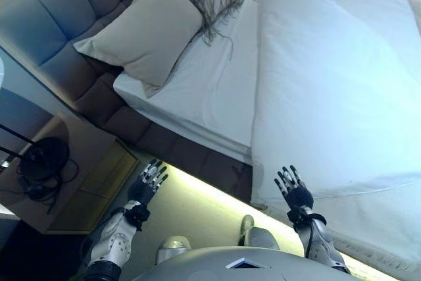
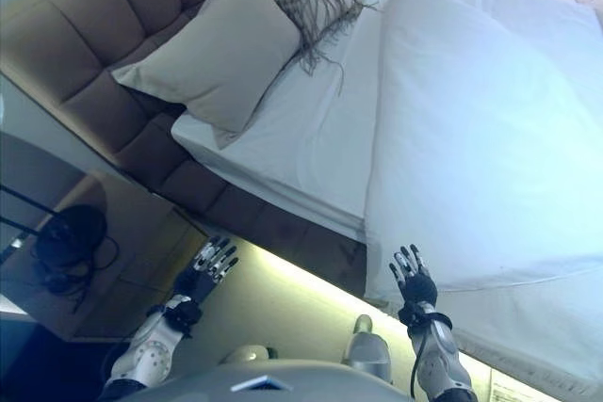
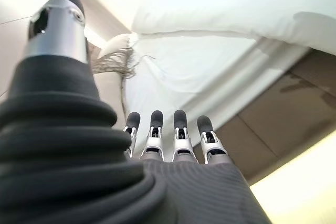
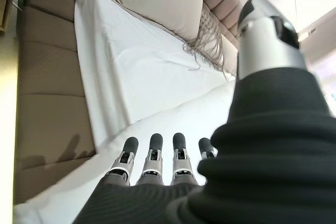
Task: Make the bed neatly
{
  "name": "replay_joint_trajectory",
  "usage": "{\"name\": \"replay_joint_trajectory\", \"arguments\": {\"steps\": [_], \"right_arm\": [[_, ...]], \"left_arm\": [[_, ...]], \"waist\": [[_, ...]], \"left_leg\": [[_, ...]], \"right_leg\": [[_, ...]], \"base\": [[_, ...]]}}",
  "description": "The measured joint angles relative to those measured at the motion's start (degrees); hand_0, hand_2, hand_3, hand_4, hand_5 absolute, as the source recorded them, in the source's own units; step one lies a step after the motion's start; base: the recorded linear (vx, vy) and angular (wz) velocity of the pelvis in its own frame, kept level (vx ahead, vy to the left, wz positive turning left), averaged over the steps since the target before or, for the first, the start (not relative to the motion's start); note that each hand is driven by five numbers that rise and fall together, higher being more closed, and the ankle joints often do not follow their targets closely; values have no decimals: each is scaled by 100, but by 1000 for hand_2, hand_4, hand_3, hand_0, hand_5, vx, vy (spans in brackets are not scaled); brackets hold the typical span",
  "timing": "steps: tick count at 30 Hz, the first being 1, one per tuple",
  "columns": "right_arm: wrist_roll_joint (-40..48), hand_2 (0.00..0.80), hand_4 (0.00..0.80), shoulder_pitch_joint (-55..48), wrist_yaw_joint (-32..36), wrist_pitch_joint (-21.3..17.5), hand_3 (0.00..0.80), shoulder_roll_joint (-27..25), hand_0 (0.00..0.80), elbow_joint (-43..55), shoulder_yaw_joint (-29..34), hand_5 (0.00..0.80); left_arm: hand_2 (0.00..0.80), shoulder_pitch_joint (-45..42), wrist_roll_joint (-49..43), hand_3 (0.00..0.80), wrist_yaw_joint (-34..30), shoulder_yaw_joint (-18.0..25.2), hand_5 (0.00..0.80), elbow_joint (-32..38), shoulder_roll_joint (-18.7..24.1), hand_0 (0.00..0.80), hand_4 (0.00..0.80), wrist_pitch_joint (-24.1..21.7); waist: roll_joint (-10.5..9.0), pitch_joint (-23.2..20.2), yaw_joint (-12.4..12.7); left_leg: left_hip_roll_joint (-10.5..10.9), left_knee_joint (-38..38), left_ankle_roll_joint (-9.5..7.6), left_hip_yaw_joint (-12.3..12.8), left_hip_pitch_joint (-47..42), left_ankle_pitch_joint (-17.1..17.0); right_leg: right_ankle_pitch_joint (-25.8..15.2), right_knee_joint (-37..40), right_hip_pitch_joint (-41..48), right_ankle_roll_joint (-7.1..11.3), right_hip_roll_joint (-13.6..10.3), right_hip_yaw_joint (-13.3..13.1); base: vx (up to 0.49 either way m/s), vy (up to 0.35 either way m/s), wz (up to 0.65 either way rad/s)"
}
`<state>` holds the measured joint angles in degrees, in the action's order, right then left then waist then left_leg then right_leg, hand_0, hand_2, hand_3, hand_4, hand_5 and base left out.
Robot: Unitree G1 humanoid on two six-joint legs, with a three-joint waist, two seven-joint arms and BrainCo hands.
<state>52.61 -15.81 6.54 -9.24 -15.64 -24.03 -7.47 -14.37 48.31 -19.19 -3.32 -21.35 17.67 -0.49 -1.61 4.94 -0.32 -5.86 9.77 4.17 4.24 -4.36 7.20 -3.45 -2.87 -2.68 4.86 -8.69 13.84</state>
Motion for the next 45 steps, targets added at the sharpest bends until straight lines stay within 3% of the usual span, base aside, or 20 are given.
{"name": "replay_joint_trajectory", "arguments": {"steps": [4, 6, 8, 10, 14, 17, 21, 23, 24, 25, 26, 27, 28, 31, 34, 38, 40, 42, 45], "right_arm": [[61, 0, 0, 215, 62, 67, 0, -30, 0, -120, -13, 0], [91, 0, 0, 268, 64, 66, 0, -59, 0, -246, -14, 0], [108, 0, 0, 263, 54, 65, 0, -65, 0, -293, -25, 0], [170, 0, 0, 283, 13, 57, 0, -114, 0, -288, -29, 0], [210, 0, 0, 222, -133, 57, 0, -102, 0, -276, -33, 0], [210, 0, 0, 211, -126, 55, 0, -110, 0, -273, -40, 0], [206, 0, 0, 191, -98, 51, 0, -100, 0, -280, -22, 0], [203, 0, 0, 216, -85, 48, 0, -68, 0, -284, -29, 0], [200, 0, 0, 215, -69, 46, 0, -83, 0, -291, -30, 0], [196, 0, 0, 189, -71, 41, 0, -22, 0, -299, -29, 0], [193, 0, 0, 126, -85, 36, 0, 66, 0, -305, -49, 0], [190, 0, 0, 57, -98, 13, 0, 197, 0, -318, -45, 0], [191, 0, 0, 10, -118, -22, 0, 284, 0, -341, -12, 0], [180, 0, 0, -75, -133, -77, 0, 401, 0, -323, 1, 0], [30, 0, 0, -131, -139, -79, 0, 420, 0, -299, -3, 0], [-78, 0, 0, -141, -215, -83, 0, 432, 0, -208, -30, 0], [-99, 0, 0, -84, -224, -88, 0, 411, 0, -173, -89, 0], [-147, 0, 0, -20, -223, -88, 0, 404, 0, -169, -252, 0], [-144, 0, 0, 76, -208, -87, 0, 358, 0, -125, -272, 0]], "left_arm": [[0, 11, 30, 0, 9, -28, 0, -2, 20, 0, 0, -32], [0, 112, 44, 0, 4, -80, 0, -97, 21, 0, 0, -78], [0, 87, 43, 0, -3, -142, 0, -111, 27, 0, 0, -101], [0, 74, 34, 0, -89, -246, 0, -108, -20, 0, 0, -106], [0, 239, 35, 0, -118, -255, 0, -120, -90, 0, 0, -101], [0, 302, 34, 0, -107, -270, 0, -299, -201, 0, 0, -104], [0, 283, 5, 0, -112, -260, 0, -535, -276, 0, 0, -89], [0, 272, -12, 0, -115, -196, 0, -533, -276, 0, 0, -80], [0, 229, -20, 0, -118, -183, 0, -502, -308, 0, 0, -72], [0, 175, -21, 0, -132, -178, 0, -359, -229, 0, 0, -51], [0, 107, -22, 0, -140, -160, 0, -319, -123, 0, 0, -34], [0, 62, -26, 0, -136, -126, 0, -348, -2, 0, 0, 11], [0, 87, -32, 0, -134, -138, 0, -422, 46, 0, 0, 36], [0, 229, -30, 0, -143, -142, 0, -443, 41, 0, 0, 49], [0, 378, -30, 0, -121, -152, 0, -444, -19, 0, 0, 50], [0, 552, -30, 0, -80, -236, 0, -473, -103, 0, 0, 3], [0, 517, -29, 0, 3, -231, 0, -470, -74, 0, 0, -51], [0, 328, -28, 0, 128, -166, 0, -469, 0, 0, 0, -133], [0, 94, -19, 0, 309, -154, 0, -472, 95, 0, 0, -152]], "waist": [[-137, -4, 90], [-211, 36, 129], [-300, 11, 136], [-261, 50, 145], [-13, 148, 119], [130, 243, 148], [499, 313, 434], [610, 304, 478], [709, 312, 600], [694, 354, 636], [579, 316, 693], [356, 250, 710], [315, 211, 699], [226, 115, 602], [295, 40, 592], [416, -58, 581], [411, -73, 603], [357, -117, 617], [281, -168, 631]], "left_leg": [[-260, 1042, 42, 13, 414, -11], [-408, 2043, 99, -19, 970, -276], [-421, 2233, -9, -82, 1106, -677], [-398, 2205, -44, -123, 1140, -664], [-327, 639, 127, -113, 978, -600], [-350, -866, 112, -196, 900, -623], [-422, -1178, 114, -291, 856, -620], [-313, -1126, 197, -245, 797, -750], [-334, -1114, 219, -136, 756, -847], [-296, -1095, 141, -15, 592, -1112], [-152, -1065, 113, 95, 502, -1172], [52, -935, 83, 187, 431, -1115], [154, -817, 29, 126, 407, -976], [473, -726, -169, 16, 425, -798], [726, -453, -379, 1, 566, -581], [957, -343, -630, -115, 579, -436], [982, -336, -750, -92, 484, -378], [951, -449, -795, 69, 396, -377], [864, -573, -801, 342, 274, -378]], "right_leg": [[362, -334, 4, -256, 314, -23], [534, -542, -96, -465, 354, -84], [567, -486, -52, -581, 376, -87], [601, -517, -33, -711, 416, -109], [591, -422, -15, -777, 527, -149], [488, -224, 119, -720, 633, -475], [546, -171, 182, -612, 702, -710], [600, -14, 251, -529, 574, -739], [662, -152, 340, -561, 568, -588], [921, -799, 344, -537, 380, -357], [1167, -1046, 393, -464, 181, -311], [1372, -922, 508, -125, -65, -359], [1339, -828, 607, -7, -154, -378], [1247, -808, 637, 155, -425, -380], [1182, -1109, 449, 91, -655, -370], [900, -2000, 81, -239, -921, -374], [622, -2678, -224, -258, -1086, -368], [702, -3337, -479, -244, -1148, -337], [880, -2880, -571, -115, -1117, -50]], "base": [[214, -339, 6], [192, -174, -5], [219, -76, 0], [223, 36, -3], [332, 128, 15], [348, 104, 12], [357, 160, -37], [376, 228, -59], [350, 235, -84], [400, 291, -88], [351, 273, -89], [393, 331, -63], [306, 299, -40], [276, 324, -13], [218, 306, -5], [174, 235, 16], [166, 59, 2], [138, -48, -14], [110, -160, -44]]}}
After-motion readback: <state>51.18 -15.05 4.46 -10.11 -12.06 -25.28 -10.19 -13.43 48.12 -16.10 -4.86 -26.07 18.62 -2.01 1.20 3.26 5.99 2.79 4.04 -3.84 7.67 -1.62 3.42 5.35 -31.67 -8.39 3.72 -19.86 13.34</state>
